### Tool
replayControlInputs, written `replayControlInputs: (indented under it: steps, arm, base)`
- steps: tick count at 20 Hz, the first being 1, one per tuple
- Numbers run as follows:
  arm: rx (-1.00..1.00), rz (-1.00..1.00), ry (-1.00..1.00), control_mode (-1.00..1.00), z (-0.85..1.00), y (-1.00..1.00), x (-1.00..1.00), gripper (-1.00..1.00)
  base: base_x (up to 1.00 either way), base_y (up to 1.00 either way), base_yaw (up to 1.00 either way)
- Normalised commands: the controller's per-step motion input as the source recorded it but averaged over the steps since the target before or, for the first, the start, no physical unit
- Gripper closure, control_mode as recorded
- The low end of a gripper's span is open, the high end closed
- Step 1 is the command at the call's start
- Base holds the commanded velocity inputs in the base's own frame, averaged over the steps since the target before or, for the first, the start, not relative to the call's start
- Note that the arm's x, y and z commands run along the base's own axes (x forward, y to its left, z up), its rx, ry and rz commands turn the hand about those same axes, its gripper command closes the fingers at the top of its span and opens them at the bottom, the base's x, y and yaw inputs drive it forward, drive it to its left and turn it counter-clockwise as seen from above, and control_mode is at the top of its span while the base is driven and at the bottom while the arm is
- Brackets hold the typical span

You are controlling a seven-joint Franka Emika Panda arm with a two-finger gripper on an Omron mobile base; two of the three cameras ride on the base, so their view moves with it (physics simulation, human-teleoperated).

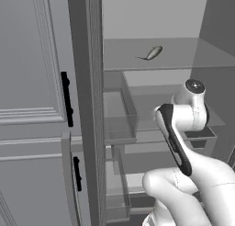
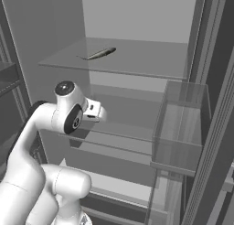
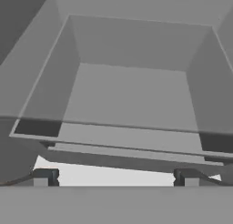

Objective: Place one tomato and one fish in each tupperware on the nearby counter, to pack two identical lunches.

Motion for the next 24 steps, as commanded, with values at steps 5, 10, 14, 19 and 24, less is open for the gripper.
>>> replayControlInputs:
  steps: [5, 10, 14, 19, 24]
  arm:
    - [0.07, -0.05, -0.42, -1.00, 1.00, 0.00, -0.53, -1.00]
    - [0.03, -0.04, -0.36, -1.00, 1.00, 0.00, -0.44, -1.00]
    - [0.00, -0.06, -0.21, -1.00, 1.00, 0.00, -0.27, -1.00]
    - [0.00, -0.09, -0.03, -1.00, 1.00, 0.00, -0.06, -1.00]
    - [-0.03, -0.04, 0.16, -1.00, 1.00, 0.00, 0.00, -1.00]
  base:
    - [0.00, 0.00, 0.00]
    - [0.00, 0.00, 0.00]
    - [0.00, 0.00, 0.00]
    - [0.00, 0.00, 0.00]
    - [0.00, 0.00, 0.00]
